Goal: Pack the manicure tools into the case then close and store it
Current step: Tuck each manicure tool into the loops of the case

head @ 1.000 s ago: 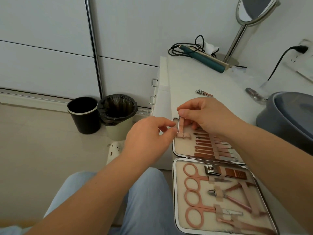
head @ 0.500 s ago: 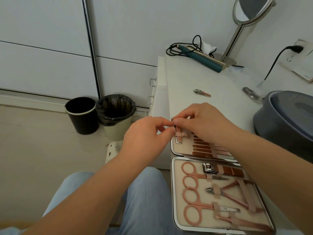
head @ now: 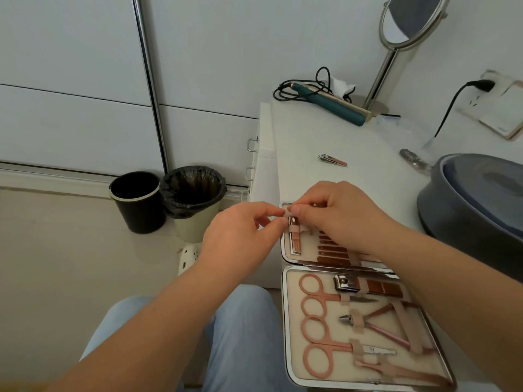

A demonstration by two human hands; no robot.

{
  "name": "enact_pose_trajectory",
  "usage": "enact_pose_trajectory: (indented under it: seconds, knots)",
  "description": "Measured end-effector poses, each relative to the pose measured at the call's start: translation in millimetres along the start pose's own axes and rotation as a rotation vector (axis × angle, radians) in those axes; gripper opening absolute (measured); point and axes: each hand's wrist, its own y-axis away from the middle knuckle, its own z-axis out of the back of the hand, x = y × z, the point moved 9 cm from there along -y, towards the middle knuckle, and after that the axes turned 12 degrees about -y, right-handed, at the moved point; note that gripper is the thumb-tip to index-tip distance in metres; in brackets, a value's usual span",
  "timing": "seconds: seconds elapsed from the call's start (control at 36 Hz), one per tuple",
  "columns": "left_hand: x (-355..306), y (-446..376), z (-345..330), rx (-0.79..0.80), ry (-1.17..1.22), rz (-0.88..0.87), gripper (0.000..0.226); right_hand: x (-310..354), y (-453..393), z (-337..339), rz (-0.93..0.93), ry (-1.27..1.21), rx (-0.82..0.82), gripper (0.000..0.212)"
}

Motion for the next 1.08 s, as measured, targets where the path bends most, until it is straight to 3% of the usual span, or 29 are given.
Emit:
enact_pose_trajectory:
  seconds: [0.17, 0.25, 0.5, 0.61, 0.86, 0.97, 1.08]
  knots:
    - [-3.3, 3.6, -1.1, 0.000, 0.025, -0.016, 0.018, -40.5, -25.8, 46.8, -0.113, -0.037, -0.252, 0.008]
    - [-9.1, 6.1, -4.9, 0.032, 0.046, -0.058, 0.018, -62.9, -43.4, 64.7, -0.176, 0.054, -0.325, 0.022]
    - [2.7, 4.6, -15.7, 0.023, 0.174, -0.031, 0.021, -102.5, -84.5, 82.1, -0.343, 0.249, -0.382, 0.046]
    - [8.1, 6.1, -20.1, 0.010, 0.241, -0.011, 0.023, -98.6, -93.1, 76.4, -0.331, 0.318, -0.348, 0.034]
    - [10.4, 7.9, -23.5, 0.025, 0.298, 0.016, 0.026, -97.9, -84.8, 78.6, -0.302, 0.223, -0.410, 0.025]
    - [10.2, 8.0, -23.0, 0.042, 0.316, 0.030, 0.025, -91.0, -73.9, 76.4, -0.249, 0.060, -0.420, 0.012]
    - [6.6, 8.3, -21.0, 0.052, 0.312, 0.023, 0.023, -73.3, -51.1, 69.3, -0.197, -0.128, -0.406, 0.012]
